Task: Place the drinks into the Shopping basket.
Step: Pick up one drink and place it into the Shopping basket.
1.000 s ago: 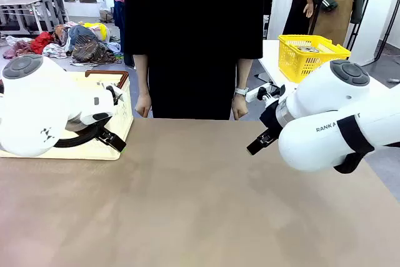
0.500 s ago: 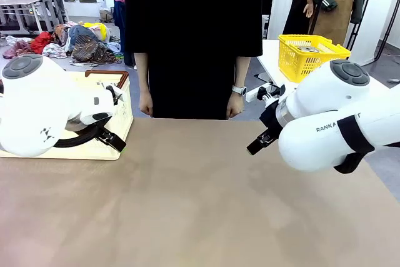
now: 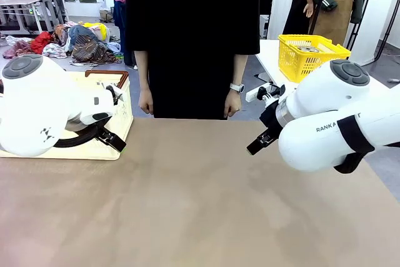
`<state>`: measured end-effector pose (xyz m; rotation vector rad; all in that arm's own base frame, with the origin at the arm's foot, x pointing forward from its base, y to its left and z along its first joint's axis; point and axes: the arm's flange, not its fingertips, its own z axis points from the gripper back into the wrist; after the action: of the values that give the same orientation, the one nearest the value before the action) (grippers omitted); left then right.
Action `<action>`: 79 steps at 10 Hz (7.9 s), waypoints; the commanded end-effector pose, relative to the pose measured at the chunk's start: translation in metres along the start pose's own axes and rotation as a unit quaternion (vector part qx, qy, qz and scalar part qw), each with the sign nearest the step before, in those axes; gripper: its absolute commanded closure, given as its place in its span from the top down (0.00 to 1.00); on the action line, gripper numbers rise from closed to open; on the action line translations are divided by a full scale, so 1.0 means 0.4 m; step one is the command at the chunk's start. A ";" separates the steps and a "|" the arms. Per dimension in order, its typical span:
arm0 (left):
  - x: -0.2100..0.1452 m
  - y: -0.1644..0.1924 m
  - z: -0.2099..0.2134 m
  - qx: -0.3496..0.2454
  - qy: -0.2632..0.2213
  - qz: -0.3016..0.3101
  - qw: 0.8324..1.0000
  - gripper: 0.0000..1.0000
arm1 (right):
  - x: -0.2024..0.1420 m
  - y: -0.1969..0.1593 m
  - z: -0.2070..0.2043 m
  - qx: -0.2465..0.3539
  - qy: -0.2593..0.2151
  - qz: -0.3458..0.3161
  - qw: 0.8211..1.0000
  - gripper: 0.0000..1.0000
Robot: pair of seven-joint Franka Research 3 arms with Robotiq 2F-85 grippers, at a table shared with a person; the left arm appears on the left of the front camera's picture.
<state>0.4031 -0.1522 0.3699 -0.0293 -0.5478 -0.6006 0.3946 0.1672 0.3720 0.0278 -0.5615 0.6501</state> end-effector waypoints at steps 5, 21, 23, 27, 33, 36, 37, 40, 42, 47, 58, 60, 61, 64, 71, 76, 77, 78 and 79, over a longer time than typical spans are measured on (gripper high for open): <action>0.001 0.001 0.001 0.000 -0.001 0.000 1.000 1.00 | 0.000 0.000 0.000 0.000 0.000 0.000 1.000 1.00; -0.506 0.484 0.647 -0.368 -0.264 0.368 0.812 1.00 | -0.530 -0.514 0.591 0.376 -0.136 -0.420 0.815 1.00; -0.683 0.528 0.565 -0.383 -0.319 0.435 0.749 1.00 | -0.745 -0.567 0.550 0.392 -0.171 -0.494 0.757 1.00; -0.720 0.540 0.530 -0.336 -0.332 0.488 0.734 1.00 | -0.859 -0.547 0.511 0.339 -0.190 -0.557 0.734 1.00; -0.819 0.648 0.563 -0.370 -0.345 0.497 0.705 1.00 | -0.922 -0.574 0.526 0.378 -0.183 -0.559 0.715 1.00; -0.819 0.648 0.563 -0.370 -0.345 0.497 0.705 1.00 | -0.922 -0.574 0.526 0.378 -0.183 -0.559 0.715 1.00; -0.819 0.648 0.563 -0.370 -0.345 0.497 0.705 1.00 | -0.922 -0.574 0.526 0.378 -0.183 -0.559 0.715 1.00; -0.819 0.648 0.563 -0.370 -0.345 0.497 0.705 1.00 | -0.922 -0.574 0.526 0.378 -0.183 -0.559 0.715 1.00; -0.819 0.648 0.563 -0.370 -0.345 0.497 0.705 1.00 | -0.922 -0.574 0.526 0.378 -0.183 -0.559 0.715 1.00; -0.819 0.648 0.563 -0.370 -0.345 0.497 0.705 1.00 | -0.922 -0.574 0.526 0.378 -0.183 -0.559 0.715 1.00; -0.819 0.648 0.563 -0.370 -0.345 0.497 0.705 1.00 | -0.922 -0.574 0.526 0.378 -0.183 -0.559 0.715 1.00; -0.819 0.648 0.563 -0.370 -0.345 0.497 0.705 1.00 | -0.922 -0.574 0.526 0.378 -0.183 -0.559 0.715 1.00; -0.819 0.648 0.563 -0.370 -0.345 0.497 0.705 1.00 | -0.922 -0.574 0.526 0.378 -0.183 -0.559 0.715 1.00; -0.819 0.648 0.563 -0.370 -0.345 0.497 0.705 1.00 | -0.922 -0.574 0.526 0.378 -0.183 -0.559 0.715 1.00; -0.819 0.648 0.563 -0.370 -0.345 0.497 0.705 1.00 | -0.922 -0.574 0.526 0.378 -0.183 -0.559 0.715 1.00; -0.819 0.648 0.563 -0.370 -0.345 0.497 0.705 1.00 | -0.922 -0.574 0.526 0.378 -0.183 -0.559 0.715 1.00; -0.819 0.648 0.563 -0.370 -0.345 0.497 0.705 1.00 | -0.922 -0.574 0.526 0.378 -0.183 -0.559 0.715 1.00; -0.819 0.648 0.563 -0.370 -0.345 0.497 0.705 1.00 | -0.922 -0.574 0.526 0.378 -0.183 -0.559 0.715 1.00; -0.819 0.648 0.563 -0.370 -0.345 0.497 0.705 1.00 | -0.922 -0.574 0.526 0.378 -0.183 -0.559 0.715 1.00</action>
<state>0.2105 0.2752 0.4328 -1.2951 -0.8418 0.3654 0.1821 -0.2653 0.3979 1.2084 -0.4721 -0.4124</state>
